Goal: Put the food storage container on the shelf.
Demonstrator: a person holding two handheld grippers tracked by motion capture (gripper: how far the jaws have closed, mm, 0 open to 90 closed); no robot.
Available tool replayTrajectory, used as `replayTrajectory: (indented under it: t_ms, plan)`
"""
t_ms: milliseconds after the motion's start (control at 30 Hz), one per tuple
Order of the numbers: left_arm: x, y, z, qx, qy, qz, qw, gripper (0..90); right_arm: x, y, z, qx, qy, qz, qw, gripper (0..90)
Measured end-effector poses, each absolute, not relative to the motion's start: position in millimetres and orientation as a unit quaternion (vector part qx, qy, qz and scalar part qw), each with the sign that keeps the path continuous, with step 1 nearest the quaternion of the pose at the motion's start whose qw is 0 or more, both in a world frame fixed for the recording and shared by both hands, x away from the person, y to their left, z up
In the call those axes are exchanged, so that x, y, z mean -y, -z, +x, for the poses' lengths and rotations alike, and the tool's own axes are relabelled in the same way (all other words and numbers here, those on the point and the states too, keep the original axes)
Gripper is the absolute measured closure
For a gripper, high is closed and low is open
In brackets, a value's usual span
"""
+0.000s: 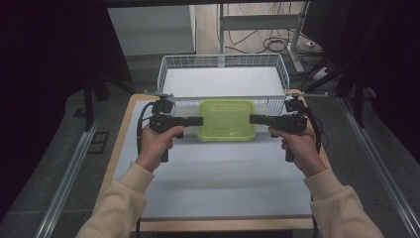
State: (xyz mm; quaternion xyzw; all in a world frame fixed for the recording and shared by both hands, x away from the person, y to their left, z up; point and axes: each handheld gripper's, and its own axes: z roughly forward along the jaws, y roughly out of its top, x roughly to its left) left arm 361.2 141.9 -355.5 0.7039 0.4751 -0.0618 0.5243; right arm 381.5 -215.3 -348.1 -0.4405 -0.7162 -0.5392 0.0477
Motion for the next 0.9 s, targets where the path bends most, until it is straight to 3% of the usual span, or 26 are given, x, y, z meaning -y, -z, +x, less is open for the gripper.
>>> replayTrajectory:
  t_ms: [900]
  plan:
    - [-152.4, 322.0, 412.7, -0.479, 0.068, 0.698, 0.528, 81.0, 203.3, 309.4, 428.7, 0.716, 0.538, -0.444, 0.032, 81.0]
